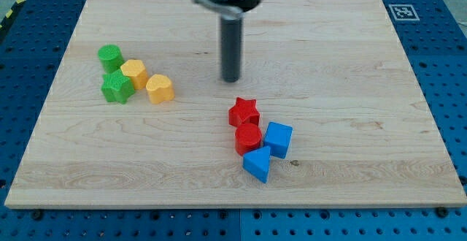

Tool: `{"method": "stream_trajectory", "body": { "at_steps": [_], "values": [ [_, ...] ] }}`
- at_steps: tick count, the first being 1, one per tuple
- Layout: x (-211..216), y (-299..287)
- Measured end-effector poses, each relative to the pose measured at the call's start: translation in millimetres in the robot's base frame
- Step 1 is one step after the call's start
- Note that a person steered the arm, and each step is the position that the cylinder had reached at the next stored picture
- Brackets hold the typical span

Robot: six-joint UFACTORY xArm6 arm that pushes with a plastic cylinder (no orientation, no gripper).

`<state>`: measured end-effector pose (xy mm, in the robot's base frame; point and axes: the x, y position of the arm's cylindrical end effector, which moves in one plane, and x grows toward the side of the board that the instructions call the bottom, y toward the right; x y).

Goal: Push yellow heart towards green star

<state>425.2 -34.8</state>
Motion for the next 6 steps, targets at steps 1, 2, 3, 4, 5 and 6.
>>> {"method": "stream_trajectory", "body": {
  "at_steps": [1,2,3,4,5,6],
  "values": [
    [12,-39],
    [13,-41],
    [15,-58],
    [16,-78],
    [16,-95],
    [16,-113]
  ]
}}
